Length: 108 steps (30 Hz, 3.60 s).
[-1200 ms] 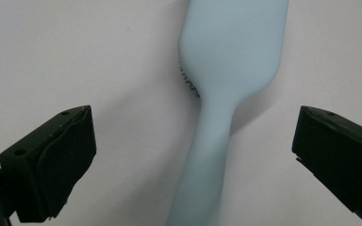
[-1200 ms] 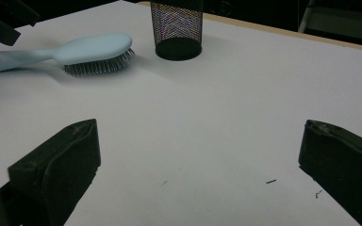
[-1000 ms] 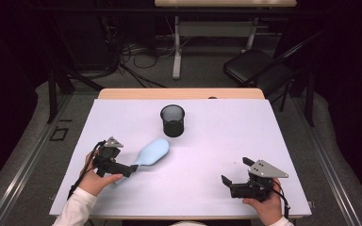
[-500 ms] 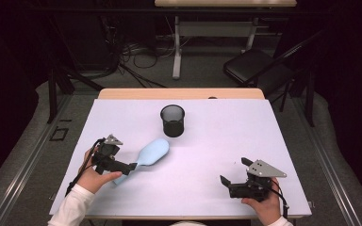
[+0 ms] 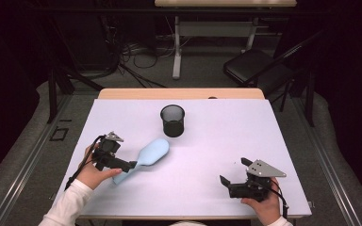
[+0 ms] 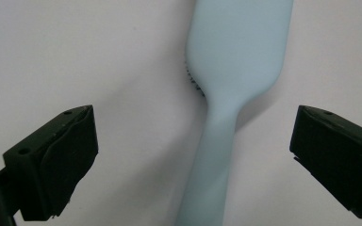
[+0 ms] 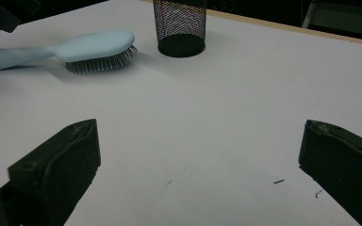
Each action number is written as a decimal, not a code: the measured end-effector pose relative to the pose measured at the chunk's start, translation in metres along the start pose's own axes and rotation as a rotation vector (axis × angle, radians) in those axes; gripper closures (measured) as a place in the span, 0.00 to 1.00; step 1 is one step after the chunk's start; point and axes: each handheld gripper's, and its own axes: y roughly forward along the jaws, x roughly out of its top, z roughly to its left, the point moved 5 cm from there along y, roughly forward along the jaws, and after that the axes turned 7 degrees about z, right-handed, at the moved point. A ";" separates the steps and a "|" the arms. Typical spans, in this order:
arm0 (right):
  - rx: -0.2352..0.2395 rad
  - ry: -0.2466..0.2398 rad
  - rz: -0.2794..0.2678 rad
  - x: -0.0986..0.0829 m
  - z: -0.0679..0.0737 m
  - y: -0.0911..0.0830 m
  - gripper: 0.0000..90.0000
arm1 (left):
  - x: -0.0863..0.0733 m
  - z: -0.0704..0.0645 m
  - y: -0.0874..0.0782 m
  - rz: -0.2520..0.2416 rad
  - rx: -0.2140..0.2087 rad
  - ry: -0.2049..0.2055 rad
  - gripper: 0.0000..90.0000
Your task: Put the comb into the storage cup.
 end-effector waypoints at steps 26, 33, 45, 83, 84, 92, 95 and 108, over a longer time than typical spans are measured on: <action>0.001 -0.002 0.008 -0.001 0.000 0.000 0.00 | 0.012 -0.010 0.015 0.176 0.016 0.084 0.08; 0.003 -0.005 0.009 -0.001 0.000 0.001 0.00 | 0.014 -0.015 0.020 0.176 0.030 0.121 0.16; 0.008 -0.005 0.012 -0.001 0.001 0.001 0.00 | 0.013 -0.016 0.030 0.183 0.037 0.115 0.31; 0.010 -0.009 0.017 -0.002 0.000 0.002 0.00 | 0.015 -0.023 0.055 0.227 0.026 0.186 0.63; 0.010 -0.010 0.017 -0.002 0.000 0.002 0.00 | 0.015 -0.023 0.055 0.226 0.025 0.183 0.63; 0.013 -0.009 0.018 -0.002 0.001 0.002 0.00 | 0.015 -0.021 0.055 0.225 -0.003 0.181 0.66; 0.013 -0.007 0.019 -0.002 0.001 0.002 0.00 | 0.015 -0.021 0.055 0.227 -0.006 0.181 0.68; 0.013 -0.006 0.021 -0.002 0.001 0.002 0.00 | 0.013 -0.022 0.054 0.227 0.000 0.173 0.76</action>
